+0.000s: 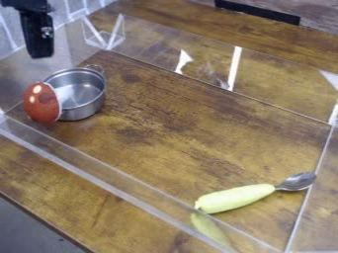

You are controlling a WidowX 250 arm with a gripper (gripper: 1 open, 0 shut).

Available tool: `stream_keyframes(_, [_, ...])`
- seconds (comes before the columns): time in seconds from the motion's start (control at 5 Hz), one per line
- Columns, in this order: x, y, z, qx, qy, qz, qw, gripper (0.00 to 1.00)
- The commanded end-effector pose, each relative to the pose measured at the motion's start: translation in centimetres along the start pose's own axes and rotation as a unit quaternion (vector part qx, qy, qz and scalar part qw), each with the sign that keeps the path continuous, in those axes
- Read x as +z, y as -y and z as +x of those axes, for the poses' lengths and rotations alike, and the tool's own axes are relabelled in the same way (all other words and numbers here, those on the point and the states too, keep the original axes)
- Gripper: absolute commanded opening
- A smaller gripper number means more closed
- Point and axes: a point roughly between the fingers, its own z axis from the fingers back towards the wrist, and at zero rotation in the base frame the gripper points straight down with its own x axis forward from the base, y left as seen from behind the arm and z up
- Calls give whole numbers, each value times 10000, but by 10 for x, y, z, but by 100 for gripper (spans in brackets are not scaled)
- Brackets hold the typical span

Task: Put the mushroom in the silver pot

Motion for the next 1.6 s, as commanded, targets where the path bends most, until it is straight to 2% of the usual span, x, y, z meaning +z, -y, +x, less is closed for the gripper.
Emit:
stream_keyframes(0.0, [0,5,6,-17,-97,-51,9999,100])
stream_keyframes(0.2, [-7,7,6,-145,-69,18,9999,100])
stream_keyframes(0.6, [-14,16,-11,-261,-50,144,9995,100])
stream_keyframes(1.2, [-18,10,-22,-736,-37,240,9970,100])
stream_keyframes(1.4, [-34,16,-23,-854,-43,278,9959,100])
